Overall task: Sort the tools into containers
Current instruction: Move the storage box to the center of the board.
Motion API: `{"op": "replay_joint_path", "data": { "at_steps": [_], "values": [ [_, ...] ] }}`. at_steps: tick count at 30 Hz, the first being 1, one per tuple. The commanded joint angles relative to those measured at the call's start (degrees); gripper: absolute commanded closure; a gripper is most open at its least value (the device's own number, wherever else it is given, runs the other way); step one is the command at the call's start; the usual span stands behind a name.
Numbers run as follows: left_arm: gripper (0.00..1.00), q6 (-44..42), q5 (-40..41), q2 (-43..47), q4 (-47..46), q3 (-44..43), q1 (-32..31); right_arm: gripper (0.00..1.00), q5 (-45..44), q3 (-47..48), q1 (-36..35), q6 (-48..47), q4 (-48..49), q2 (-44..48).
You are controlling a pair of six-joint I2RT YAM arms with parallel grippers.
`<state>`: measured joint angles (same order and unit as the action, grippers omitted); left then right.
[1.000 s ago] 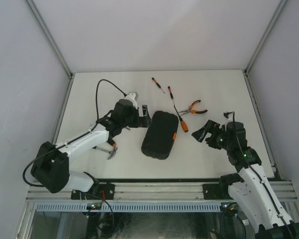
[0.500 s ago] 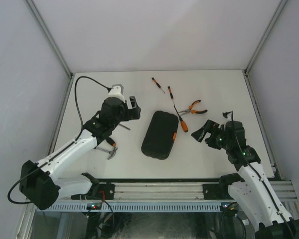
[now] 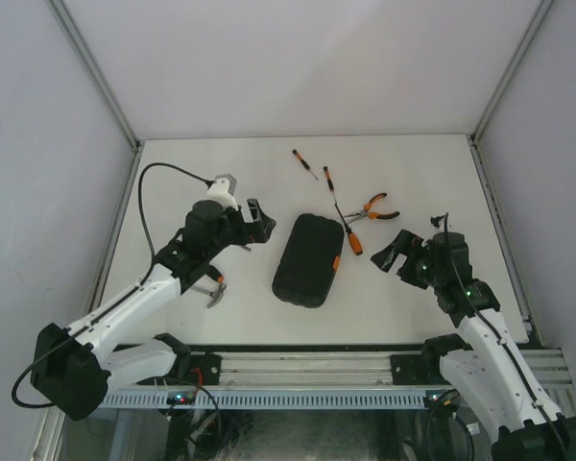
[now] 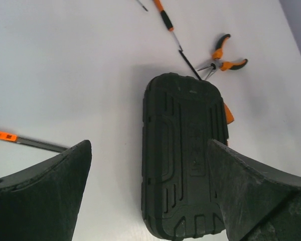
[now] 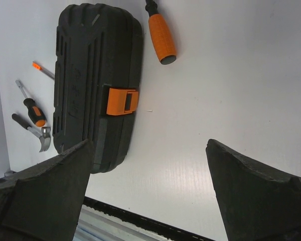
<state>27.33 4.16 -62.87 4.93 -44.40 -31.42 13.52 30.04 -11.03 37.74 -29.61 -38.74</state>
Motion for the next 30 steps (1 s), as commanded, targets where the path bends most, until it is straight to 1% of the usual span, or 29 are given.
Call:
{"op": "replay_joint_path", "data": {
  "at_steps": [1, 4, 7, 10, 13, 17, 25, 30],
  "values": [
    [0.00, -0.5, -5.2, 2.1, -7.9, 2.2, 0.2, 0.06, -2.5, 0.0, -0.1, 2.0, 2.4, -0.6],
    [0.00, -0.7, -6.6, -1.4, -6.9, 0.2, 0.3, 0.06, -2.6, 0.1, -0.1, 2.1, 2.8, -1.6],
    [0.00, -0.7, -9.7, -5.4, -6.0, -1.7, 0.6, 0.06, -2.3, -0.1, -0.1, 1.8, 2.6, -2.2],
    [0.00, -0.1, -13.0, -7.2, -11.2, 0.4, 0.6, 0.06, -0.7, -1.0, 0.0, 1.4, 3.3, -2.7],
    [0.00, 0.4, -14.0, -9.8, -13.2, 1.4, 0.5, 0.07, 2.3, -2.8, 0.0, 2.0, 5.5, -3.1],
    [0.00, 0.6, -18.0, -14.8, -16.0, 2.4, 0.4, 0.08, 6.1, -5.6, -0.3, 3.1, 9.4, -2.6],
    [0.09, 1.1, -21.9, -22.0, -18.8, 3.8, 0.1, 0.10, 7.5, -8.1, -1.0, 3.3, 11.8, 0.1],
    [0.13, 1.4, -23.2, -25.1, -20.0, 3.8, -0.1, 0.12, 8.9, -8.8, -1.4, 4.0, 13.6, -0.8]
  ]
}}
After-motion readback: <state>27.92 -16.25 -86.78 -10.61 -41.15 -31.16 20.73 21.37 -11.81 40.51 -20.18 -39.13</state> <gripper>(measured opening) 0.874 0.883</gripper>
